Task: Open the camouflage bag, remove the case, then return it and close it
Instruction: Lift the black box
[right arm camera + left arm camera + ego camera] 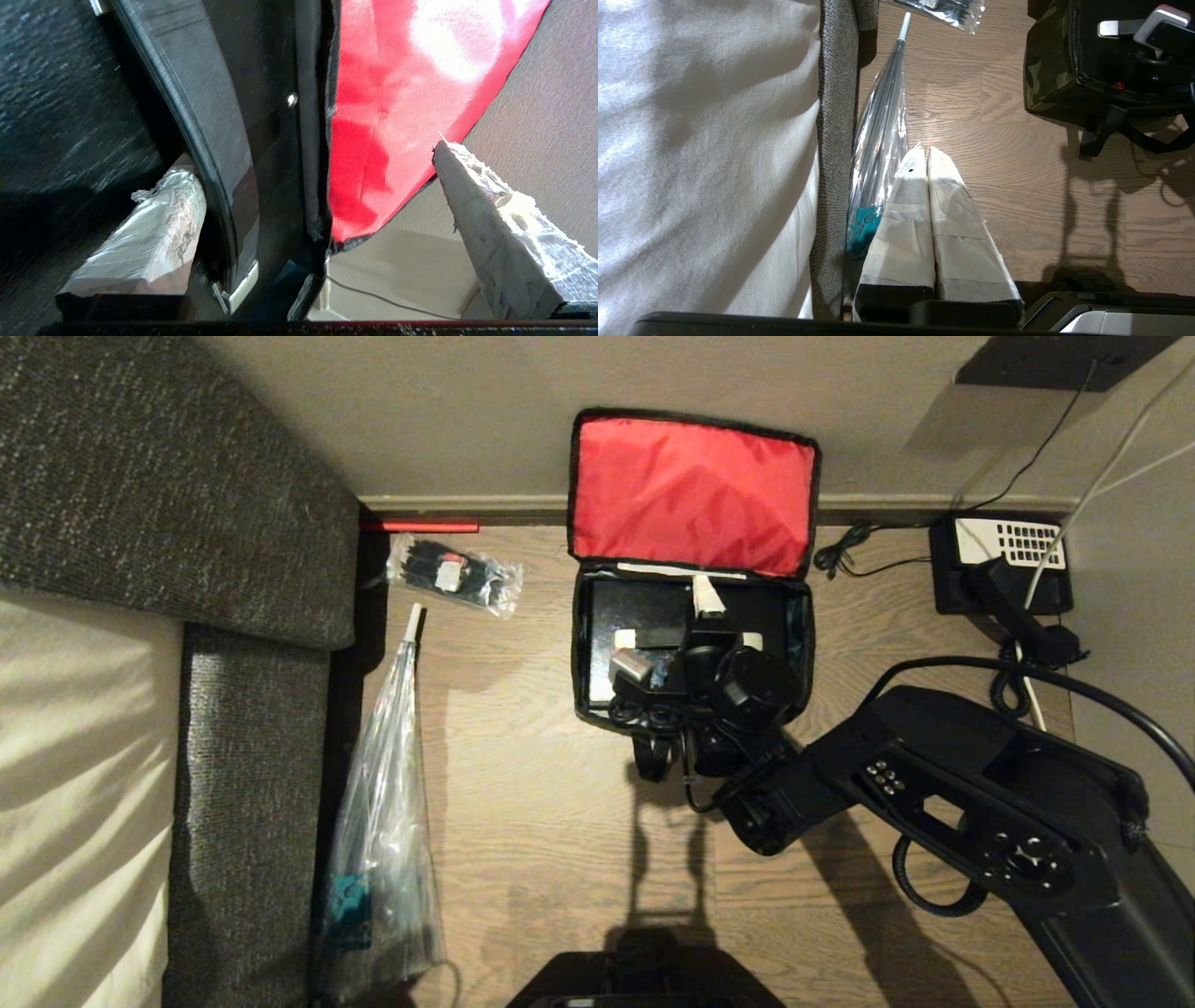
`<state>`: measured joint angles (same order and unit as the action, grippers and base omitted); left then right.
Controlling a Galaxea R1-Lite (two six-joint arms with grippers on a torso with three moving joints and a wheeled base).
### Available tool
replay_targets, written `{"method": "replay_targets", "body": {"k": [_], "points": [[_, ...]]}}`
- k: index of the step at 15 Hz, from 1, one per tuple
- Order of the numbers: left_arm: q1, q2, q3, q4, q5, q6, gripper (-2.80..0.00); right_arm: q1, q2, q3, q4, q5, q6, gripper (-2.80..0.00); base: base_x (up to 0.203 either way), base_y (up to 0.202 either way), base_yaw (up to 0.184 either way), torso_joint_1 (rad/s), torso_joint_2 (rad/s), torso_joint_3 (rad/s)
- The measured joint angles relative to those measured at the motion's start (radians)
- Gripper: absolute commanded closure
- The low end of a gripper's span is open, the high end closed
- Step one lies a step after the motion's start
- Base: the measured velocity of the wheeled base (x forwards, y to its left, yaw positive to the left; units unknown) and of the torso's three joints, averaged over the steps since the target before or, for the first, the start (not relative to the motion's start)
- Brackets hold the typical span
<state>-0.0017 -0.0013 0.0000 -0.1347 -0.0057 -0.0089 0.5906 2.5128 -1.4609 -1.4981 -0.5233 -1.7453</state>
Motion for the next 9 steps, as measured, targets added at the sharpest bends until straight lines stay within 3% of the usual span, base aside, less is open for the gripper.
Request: {"method": "replay_targets", "body": {"k": [9], "points": [[0.0, 0.0, 0.0, 0.0, 0.0, 0.0, 0.0, -0.028, 0.03, -0.051, -0.01, 0.001, 0.003, -2.8, 0.0, 0.0, 0.0, 0.0, 0.0, 0.0]]}}
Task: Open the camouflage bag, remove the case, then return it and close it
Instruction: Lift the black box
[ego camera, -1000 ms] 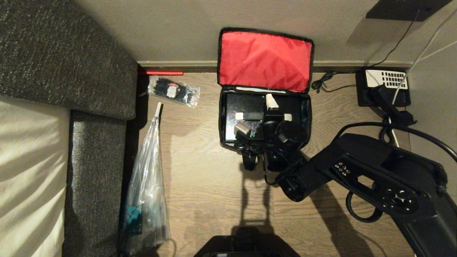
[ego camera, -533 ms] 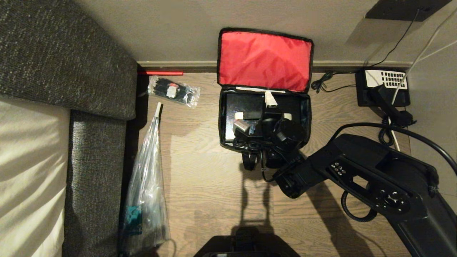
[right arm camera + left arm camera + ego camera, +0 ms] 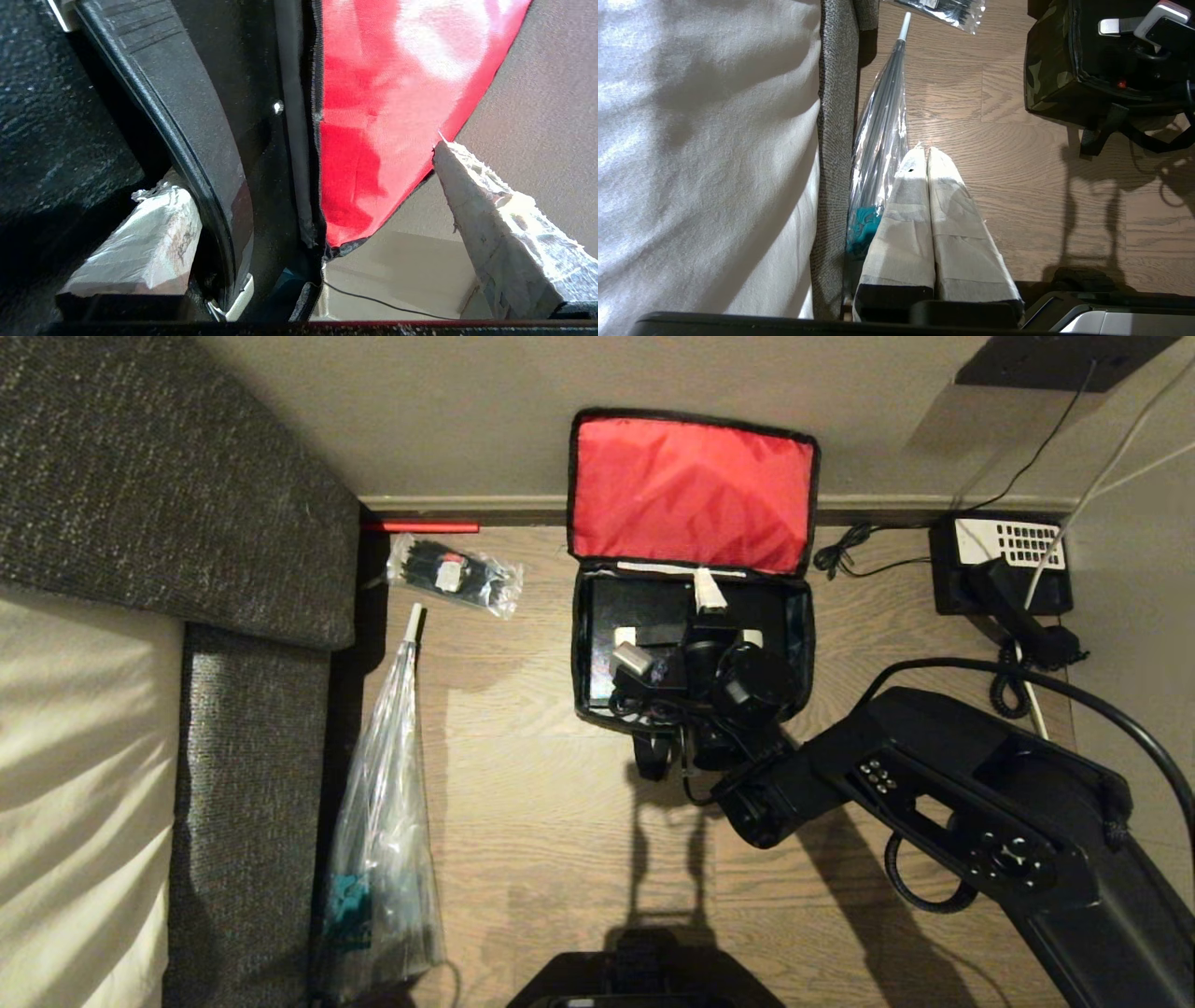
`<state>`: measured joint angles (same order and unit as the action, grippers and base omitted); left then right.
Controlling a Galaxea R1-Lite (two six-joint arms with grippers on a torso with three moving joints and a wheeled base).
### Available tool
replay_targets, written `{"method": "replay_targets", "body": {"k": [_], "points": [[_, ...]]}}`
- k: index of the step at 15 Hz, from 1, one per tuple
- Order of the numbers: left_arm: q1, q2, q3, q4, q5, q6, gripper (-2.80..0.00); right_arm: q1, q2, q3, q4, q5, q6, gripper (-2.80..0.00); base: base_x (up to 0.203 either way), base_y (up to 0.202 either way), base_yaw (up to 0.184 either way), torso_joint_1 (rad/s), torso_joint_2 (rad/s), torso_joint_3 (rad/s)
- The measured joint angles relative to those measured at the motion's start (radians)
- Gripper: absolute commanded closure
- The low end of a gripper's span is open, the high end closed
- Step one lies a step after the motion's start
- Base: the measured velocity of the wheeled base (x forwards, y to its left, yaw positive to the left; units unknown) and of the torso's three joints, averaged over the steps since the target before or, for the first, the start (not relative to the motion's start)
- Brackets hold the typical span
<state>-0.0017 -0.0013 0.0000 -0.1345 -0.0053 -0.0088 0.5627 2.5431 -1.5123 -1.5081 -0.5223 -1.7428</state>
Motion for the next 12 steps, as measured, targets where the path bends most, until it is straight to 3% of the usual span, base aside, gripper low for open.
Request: {"method": "replay_targets", "body": {"k": [12], "points": [[0.0, 0.0, 0.0, 0.0, 0.0, 0.0, 0.0, -0.023, 0.038, -0.035, -0.002, 0.004, 0.003, -2.8, 0.0, 0.0, 0.0, 0.0, 0.0, 0.0]]}}
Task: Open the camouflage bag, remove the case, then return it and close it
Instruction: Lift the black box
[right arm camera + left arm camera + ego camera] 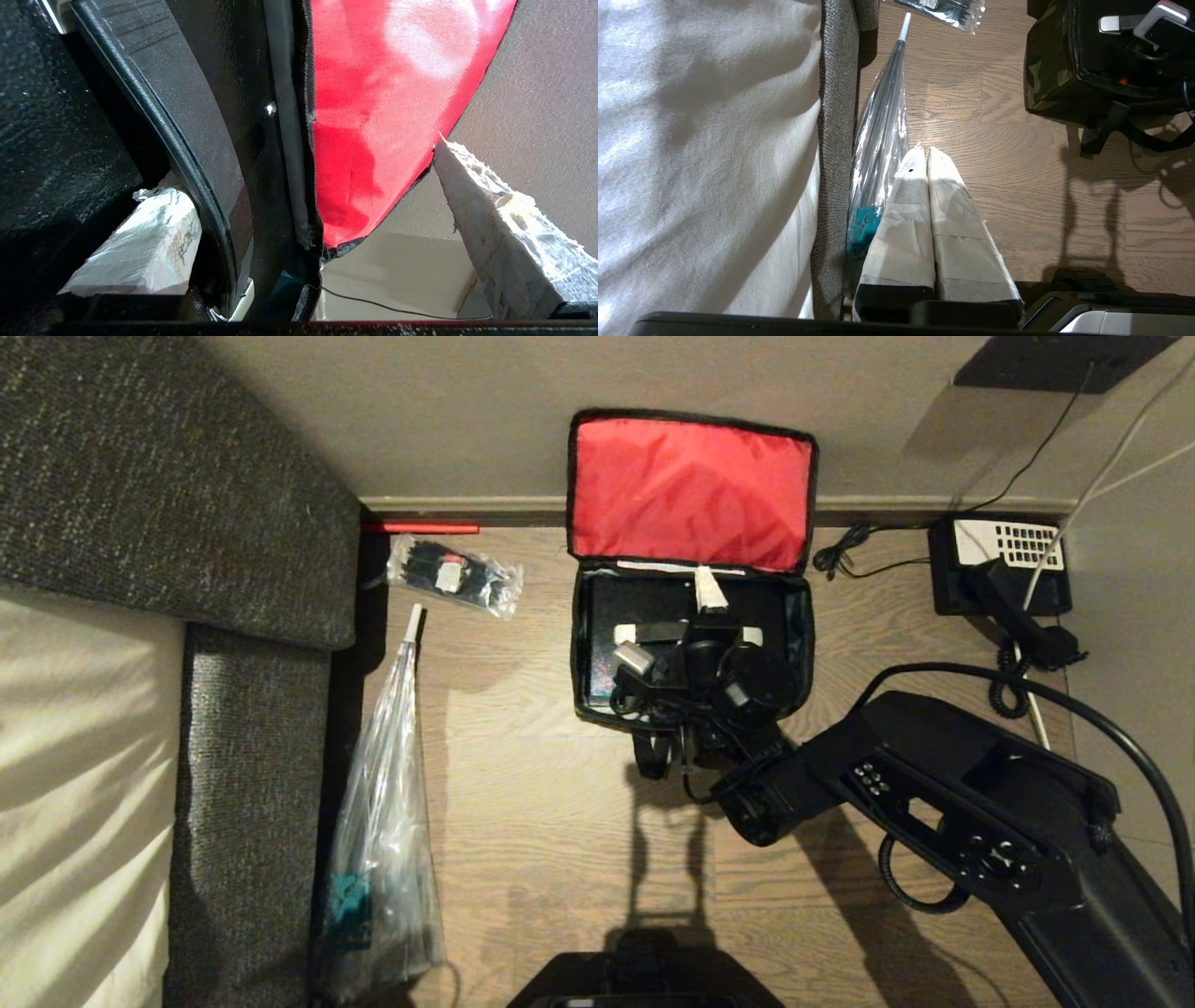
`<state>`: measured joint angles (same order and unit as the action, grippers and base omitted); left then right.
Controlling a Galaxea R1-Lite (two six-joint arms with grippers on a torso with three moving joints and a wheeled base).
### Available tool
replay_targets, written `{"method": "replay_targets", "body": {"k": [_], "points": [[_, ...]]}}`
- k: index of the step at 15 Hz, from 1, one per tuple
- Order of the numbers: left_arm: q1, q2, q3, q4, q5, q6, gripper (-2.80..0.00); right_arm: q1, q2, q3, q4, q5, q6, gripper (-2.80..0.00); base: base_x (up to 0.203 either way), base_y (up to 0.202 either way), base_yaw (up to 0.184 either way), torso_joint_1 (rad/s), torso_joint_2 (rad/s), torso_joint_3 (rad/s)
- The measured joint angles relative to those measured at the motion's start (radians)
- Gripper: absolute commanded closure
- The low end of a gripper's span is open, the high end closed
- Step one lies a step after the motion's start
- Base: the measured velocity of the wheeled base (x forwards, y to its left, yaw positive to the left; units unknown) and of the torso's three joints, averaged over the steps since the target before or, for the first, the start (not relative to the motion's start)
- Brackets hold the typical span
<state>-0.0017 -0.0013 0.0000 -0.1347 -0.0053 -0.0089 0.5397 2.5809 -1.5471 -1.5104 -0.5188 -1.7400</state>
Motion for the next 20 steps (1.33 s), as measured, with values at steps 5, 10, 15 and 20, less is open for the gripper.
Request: {"method": "replay_targets", "body": {"k": [5, 10, 15, 20], "points": [[0.0, 0.0, 0.0, 0.0, 0.0, 0.0, 0.0, -0.007, 0.002, 0.014, 0.01, 0.02, 0.002, 0.0, 0.0, 0.0, 0.0, 0.0, 0.0, 0.0], [0.0, 0.0, 0.0, 0.001, 0.0, 0.0, 0.0, -0.007, 0.014, 0.011, 0.008, 0.018, 0.006, 0.0, 0.0, 0.0, 0.0, 0.0, 0.0, 0.0], [0.0, 0.0, 0.0, 0.0, 0.0, 0.0, 0.0, -0.007, 0.011, 0.018, -0.005, 0.017, 0.005, 0.0, 0.0, 0.0, 0.0, 0.0, 0.0, 0.0], [0.0, 0.0, 0.0, 0.0, 0.0, 0.0, 0.0, -0.005, -0.023, 0.04, -0.004, 0.015, -0.006, 0.0, 0.0, 0.0, 0.0, 0.0, 0.0, 0.0]]}}
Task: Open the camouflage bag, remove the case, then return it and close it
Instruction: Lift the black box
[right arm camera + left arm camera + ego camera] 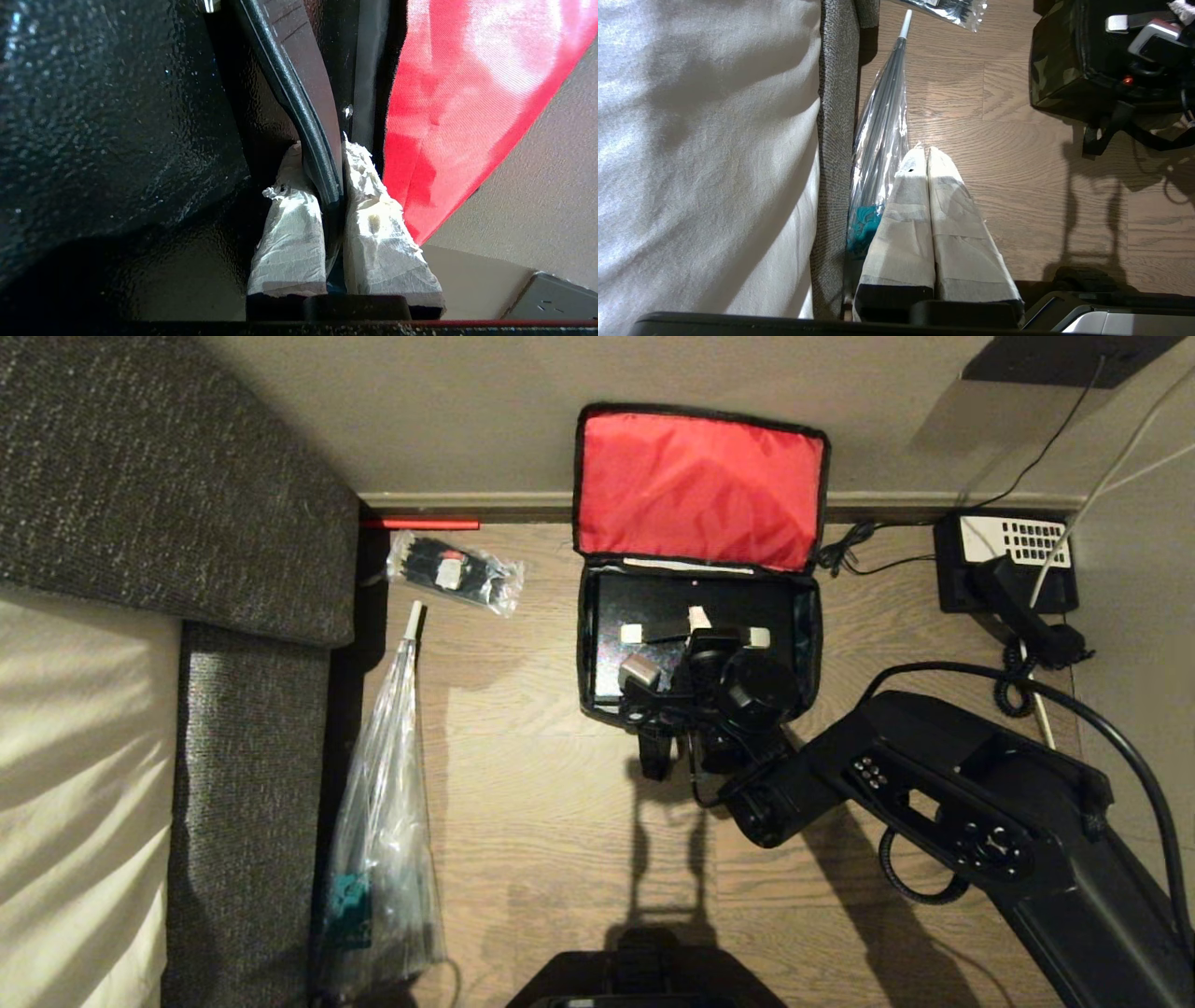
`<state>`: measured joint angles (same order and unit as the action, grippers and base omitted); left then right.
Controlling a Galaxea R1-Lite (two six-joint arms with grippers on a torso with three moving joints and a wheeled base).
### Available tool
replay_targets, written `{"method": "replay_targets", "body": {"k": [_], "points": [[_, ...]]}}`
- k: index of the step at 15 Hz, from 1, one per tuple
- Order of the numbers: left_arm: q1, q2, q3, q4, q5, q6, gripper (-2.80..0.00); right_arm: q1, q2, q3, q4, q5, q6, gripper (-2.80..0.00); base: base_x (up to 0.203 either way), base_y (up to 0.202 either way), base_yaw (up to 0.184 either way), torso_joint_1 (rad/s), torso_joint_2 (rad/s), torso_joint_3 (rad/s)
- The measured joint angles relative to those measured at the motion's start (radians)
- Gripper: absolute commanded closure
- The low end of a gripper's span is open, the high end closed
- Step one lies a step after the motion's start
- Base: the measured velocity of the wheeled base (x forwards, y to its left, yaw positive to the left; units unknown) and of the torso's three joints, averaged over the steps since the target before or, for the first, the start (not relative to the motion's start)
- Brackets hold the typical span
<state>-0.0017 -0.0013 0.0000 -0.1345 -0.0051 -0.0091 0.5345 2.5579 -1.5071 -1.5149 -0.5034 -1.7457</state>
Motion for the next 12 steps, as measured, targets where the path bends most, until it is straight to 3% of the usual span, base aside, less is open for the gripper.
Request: {"method": "replay_targets", "body": {"k": [12], "points": [[0.0, 0.0, 0.0, 0.0, 0.0, 0.0, 0.0, 0.079, -0.126, 0.088, 0.003, -0.008, -0.002, 0.0, 0.0, 0.0, 0.0, 0.0, 0.0, 0.0]]}}
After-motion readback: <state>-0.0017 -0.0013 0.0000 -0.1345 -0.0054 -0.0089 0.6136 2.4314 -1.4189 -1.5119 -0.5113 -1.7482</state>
